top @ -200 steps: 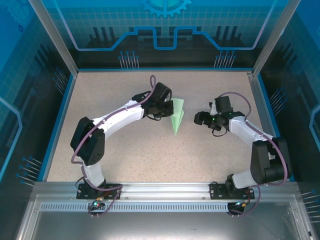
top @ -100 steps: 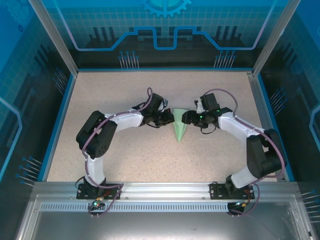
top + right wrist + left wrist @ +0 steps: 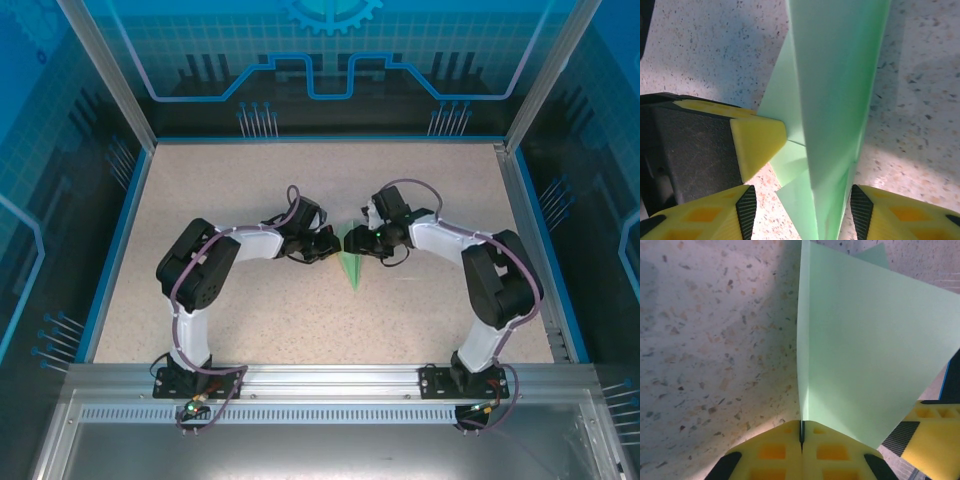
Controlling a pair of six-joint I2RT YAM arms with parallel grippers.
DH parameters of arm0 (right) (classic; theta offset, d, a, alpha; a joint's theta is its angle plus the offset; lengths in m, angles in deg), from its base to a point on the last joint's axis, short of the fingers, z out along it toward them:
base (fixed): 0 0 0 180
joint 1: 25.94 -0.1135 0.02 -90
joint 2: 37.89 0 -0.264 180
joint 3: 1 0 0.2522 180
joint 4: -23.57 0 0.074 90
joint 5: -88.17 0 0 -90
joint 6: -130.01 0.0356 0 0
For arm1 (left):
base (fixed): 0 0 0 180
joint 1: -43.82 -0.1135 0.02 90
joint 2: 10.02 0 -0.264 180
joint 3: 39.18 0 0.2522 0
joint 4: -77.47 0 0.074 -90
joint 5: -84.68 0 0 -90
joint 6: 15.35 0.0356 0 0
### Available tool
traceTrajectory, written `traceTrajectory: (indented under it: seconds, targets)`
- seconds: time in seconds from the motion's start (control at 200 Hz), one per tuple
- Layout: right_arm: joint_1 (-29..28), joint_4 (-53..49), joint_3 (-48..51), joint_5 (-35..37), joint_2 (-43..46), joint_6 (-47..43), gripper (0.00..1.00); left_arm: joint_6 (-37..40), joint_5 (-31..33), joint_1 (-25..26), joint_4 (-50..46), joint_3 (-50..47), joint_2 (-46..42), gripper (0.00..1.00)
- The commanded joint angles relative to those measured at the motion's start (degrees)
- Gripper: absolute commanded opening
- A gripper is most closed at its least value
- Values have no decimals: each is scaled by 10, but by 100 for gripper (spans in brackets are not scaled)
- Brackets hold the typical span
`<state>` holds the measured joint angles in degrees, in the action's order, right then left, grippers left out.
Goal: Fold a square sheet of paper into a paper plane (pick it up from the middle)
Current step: Turn over a paper plane at the center of the table, then move the paper plane to the center of the table.
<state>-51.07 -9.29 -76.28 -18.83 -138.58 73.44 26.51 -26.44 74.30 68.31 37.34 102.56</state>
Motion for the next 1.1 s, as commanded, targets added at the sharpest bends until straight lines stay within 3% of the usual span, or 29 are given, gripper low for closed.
traceTrajectory:
  seconds: [0.0, 0.235, 0.37, 1.095]
  targets:
    - [-8, -23, -16, -6, -15, -6, 53, -5, -9, -3, 7, -3, 6, 0]
    - [-8, -26, 1, 41, 42, -7, 53, -4, -10, -3, 3, -1, 8, 0]
    - [-15, -23, 0, 24, 60, -19, 57, -2, -10, -2, -1, 2, 10, 0]
    - [-24, -49, -24, 0, -29, -18, 61, -4, -8, -3, -9, 2, 16, 0]
